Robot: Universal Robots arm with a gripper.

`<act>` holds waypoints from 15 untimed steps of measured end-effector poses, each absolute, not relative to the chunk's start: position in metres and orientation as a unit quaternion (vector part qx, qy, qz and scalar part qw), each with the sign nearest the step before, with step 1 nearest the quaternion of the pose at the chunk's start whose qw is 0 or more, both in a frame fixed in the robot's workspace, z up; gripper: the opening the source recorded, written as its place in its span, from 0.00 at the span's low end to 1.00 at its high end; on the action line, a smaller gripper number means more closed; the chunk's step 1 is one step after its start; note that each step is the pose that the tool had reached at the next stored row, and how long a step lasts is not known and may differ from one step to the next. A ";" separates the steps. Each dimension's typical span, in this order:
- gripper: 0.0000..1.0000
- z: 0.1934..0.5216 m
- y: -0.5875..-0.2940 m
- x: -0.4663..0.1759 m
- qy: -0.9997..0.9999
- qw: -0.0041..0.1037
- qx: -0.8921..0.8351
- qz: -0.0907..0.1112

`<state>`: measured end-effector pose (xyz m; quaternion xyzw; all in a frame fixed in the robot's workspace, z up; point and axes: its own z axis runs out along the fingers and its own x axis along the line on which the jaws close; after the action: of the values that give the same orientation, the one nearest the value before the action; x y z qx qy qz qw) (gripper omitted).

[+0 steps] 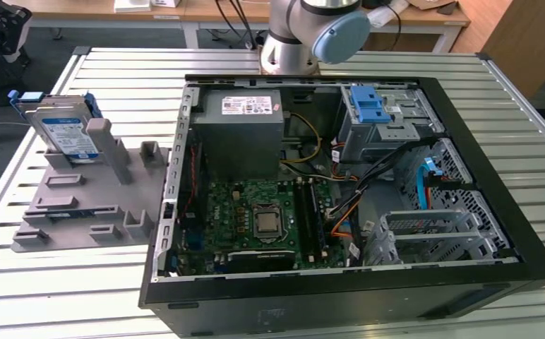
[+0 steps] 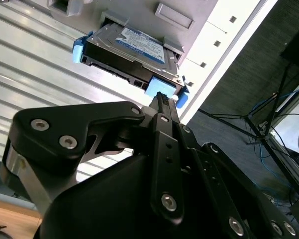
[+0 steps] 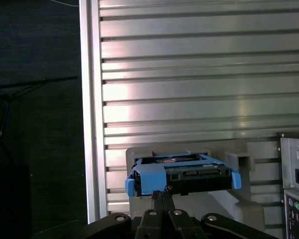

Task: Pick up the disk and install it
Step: 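Pick up the disk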

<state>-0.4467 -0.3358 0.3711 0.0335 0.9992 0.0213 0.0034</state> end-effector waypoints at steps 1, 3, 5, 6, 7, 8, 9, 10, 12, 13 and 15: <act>0.11 0.371 -0.336 -0.447 0.999 0.003 0.031 0.021; 0.11 0.371 -0.336 -0.447 1.000 0.003 0.021 0.021; 0.11 0.371 -0.336 -0.447 1.000 0.003 0.004 0.021; 0.11 0.371 -0.336 -0.447 1.000 0.003 -0.004 0.021; 0.11 0.371 -0.336 -0.447 1.000 0.002 -0.013 0.021; 0.11 0.371 -0.336 -0.447 1.000 0.002 -0.022 0.021; 0.11 0.371 -0.336 -0.447 0.999 0.002 -0.029 0.021; 0.11 0.371 -0.336 -0.447 0.999 0.002 -0.031 0.021; 0.11 0.371 -0.336 -0.447 0.999 0.002 -0.032 0.021; 0.11 0.371 -0.336 -0.447 0.999 0.002 -0.032 0.021; 0.11 0.371 -0.336 -0.447 0.999 0.002 -0.032 0.021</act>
<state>-0.4469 -0.3357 0.3710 -0.0316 0.9993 0.0215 0.0020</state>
